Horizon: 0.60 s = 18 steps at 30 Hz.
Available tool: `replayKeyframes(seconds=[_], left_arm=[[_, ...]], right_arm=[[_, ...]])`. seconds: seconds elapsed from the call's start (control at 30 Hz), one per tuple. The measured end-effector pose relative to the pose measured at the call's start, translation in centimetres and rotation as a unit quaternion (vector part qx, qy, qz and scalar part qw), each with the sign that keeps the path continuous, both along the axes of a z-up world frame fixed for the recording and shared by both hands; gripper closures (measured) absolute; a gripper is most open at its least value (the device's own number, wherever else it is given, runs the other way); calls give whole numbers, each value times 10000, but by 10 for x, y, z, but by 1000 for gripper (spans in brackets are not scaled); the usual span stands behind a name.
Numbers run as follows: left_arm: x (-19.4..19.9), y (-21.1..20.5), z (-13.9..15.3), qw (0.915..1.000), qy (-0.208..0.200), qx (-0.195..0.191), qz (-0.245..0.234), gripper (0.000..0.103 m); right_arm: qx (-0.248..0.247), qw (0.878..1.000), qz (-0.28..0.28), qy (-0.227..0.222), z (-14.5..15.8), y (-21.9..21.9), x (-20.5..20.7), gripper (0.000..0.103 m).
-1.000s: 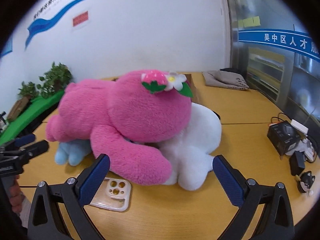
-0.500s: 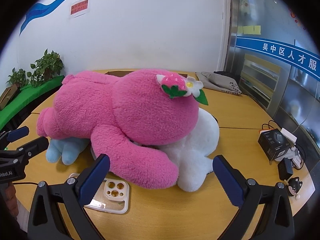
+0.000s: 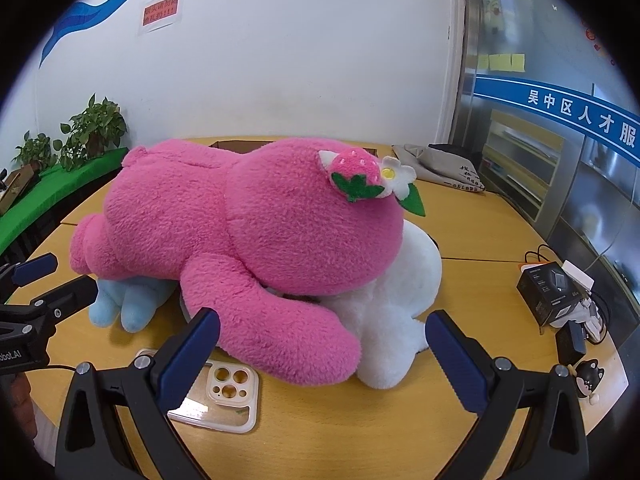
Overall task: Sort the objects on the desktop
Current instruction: 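Move both tools toward the pink plush bear lying on the other toys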
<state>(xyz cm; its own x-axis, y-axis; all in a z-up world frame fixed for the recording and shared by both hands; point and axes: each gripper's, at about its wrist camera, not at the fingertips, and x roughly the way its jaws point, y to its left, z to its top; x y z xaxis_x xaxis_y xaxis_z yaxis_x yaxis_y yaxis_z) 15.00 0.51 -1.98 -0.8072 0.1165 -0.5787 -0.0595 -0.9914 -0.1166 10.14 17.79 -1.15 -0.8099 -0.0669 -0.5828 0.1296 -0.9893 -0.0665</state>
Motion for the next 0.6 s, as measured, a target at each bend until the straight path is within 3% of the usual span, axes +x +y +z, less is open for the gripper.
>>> replayKeyframes(seconds=[0.6], left_arm=[[-3, 1, -3, 10000, -76, 5, 27, 0]], right_arm=[[-53, 9999, 22, -85, -7, 1, -4, 0]])
